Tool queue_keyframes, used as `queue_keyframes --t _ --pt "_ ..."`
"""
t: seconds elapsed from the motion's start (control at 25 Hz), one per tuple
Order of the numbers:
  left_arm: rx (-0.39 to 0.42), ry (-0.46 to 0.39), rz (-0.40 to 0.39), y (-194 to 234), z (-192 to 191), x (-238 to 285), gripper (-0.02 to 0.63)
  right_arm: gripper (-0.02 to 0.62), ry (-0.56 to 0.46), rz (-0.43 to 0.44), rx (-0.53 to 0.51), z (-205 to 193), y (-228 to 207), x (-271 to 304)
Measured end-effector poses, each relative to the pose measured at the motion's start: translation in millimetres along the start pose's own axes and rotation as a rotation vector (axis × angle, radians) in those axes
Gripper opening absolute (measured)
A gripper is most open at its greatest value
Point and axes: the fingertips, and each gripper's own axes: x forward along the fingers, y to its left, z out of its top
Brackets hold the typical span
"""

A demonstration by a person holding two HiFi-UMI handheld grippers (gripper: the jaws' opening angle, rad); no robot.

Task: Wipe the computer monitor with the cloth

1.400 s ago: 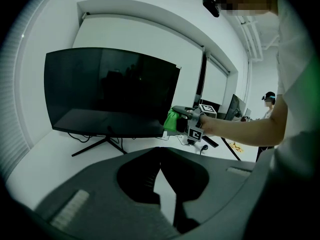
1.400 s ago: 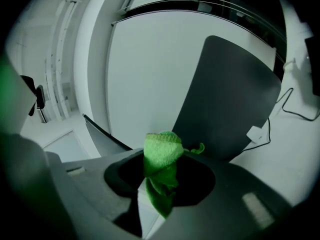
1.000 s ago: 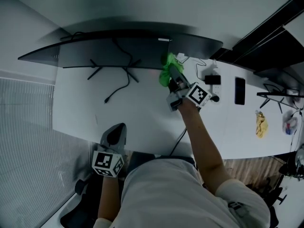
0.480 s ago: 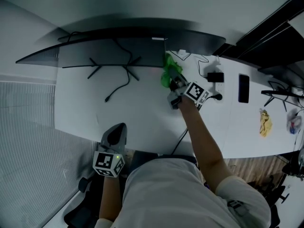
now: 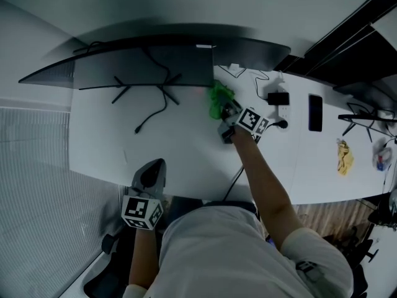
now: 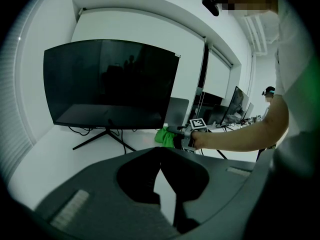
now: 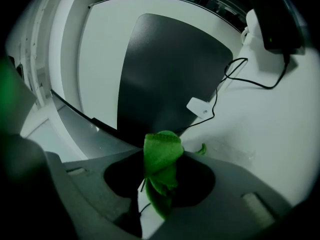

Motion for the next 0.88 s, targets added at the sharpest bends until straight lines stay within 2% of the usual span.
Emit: queue_keyframes --t 0.4,0.68,0.88 --pt "-0.024 -0.023 -0.009 19.4 -17.0 -33.3 0.009 0.133 0.074 -0.093 -0.359 -17.7 23.7 8.1" --pt "-0.049 -0.041 -0.009 41.6 -32.3 -56.6 0.009 0.133 0.082 -0.147 -0.421 -21.1 33.6 17.7" --pt "-0.035 -0.052 -0.029 64.5 -35.6 -69.7 0.009 0.133 0.085 -0.165 -0.437 -30.9 44.5 26.1"
